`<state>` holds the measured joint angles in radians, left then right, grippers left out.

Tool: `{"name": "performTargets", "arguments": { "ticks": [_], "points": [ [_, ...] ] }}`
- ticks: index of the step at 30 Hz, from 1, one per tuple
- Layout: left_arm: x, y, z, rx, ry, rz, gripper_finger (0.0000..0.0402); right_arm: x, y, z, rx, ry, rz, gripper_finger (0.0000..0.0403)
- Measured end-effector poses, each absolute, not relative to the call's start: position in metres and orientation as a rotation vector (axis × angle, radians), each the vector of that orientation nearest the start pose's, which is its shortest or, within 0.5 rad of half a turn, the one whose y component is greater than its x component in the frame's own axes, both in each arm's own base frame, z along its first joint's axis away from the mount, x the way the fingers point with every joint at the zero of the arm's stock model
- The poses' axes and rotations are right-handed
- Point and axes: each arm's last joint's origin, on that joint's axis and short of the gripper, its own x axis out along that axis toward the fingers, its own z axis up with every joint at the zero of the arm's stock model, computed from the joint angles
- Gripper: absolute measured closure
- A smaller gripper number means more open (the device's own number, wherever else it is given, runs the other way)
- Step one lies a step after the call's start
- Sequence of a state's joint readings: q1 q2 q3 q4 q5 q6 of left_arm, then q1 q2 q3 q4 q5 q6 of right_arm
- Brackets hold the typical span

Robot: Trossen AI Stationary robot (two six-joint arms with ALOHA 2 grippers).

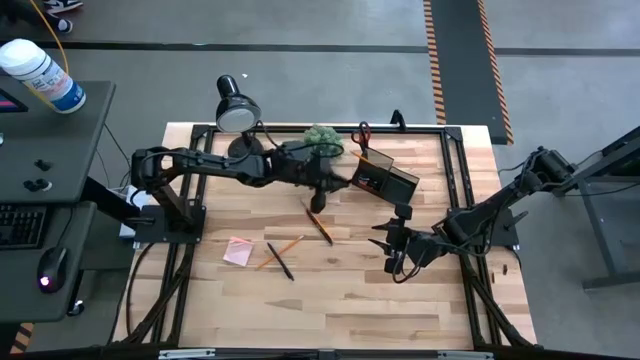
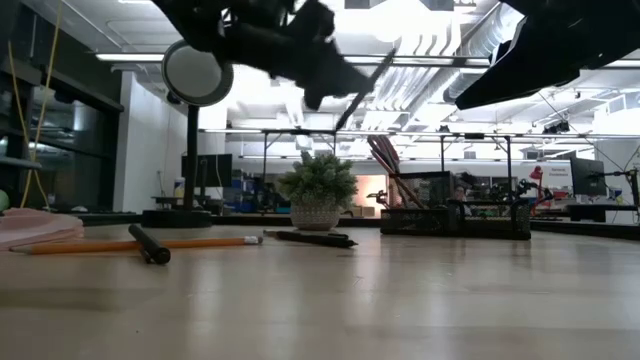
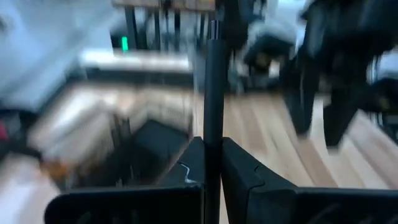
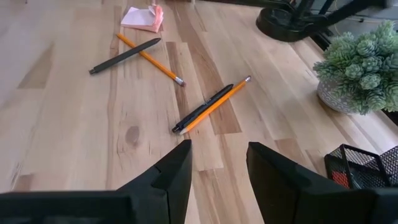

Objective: Pick and place office supplies into organizer
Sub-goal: Put the top black pen into the black desk organizer

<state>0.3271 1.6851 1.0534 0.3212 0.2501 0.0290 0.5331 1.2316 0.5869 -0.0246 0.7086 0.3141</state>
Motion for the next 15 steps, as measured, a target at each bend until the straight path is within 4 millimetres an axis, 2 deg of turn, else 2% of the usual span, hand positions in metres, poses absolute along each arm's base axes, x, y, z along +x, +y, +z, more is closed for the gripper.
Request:
{"name": "performTargets", "arguments": {
  "ticks": [6,10,15],
  "points": [
    [0.367,0.131,0.250,0.027,0.009,0.118,0.0400,0.212,0.103,0.198,-0.082,0.506,-0.250,0.0258],
    [0.372,0.148,0.239,0.025,-0.085,0.149,0.0400,0.212,0.103,0.198,-0.080,0.503,-0.249,0.0258],
    [0.384,0.174,0.227,-0.112,-0.099,0.166,0.0400,0.213,0.104,0.199,-0.080,0.492,-0.245,0.0258]
  ]
}}
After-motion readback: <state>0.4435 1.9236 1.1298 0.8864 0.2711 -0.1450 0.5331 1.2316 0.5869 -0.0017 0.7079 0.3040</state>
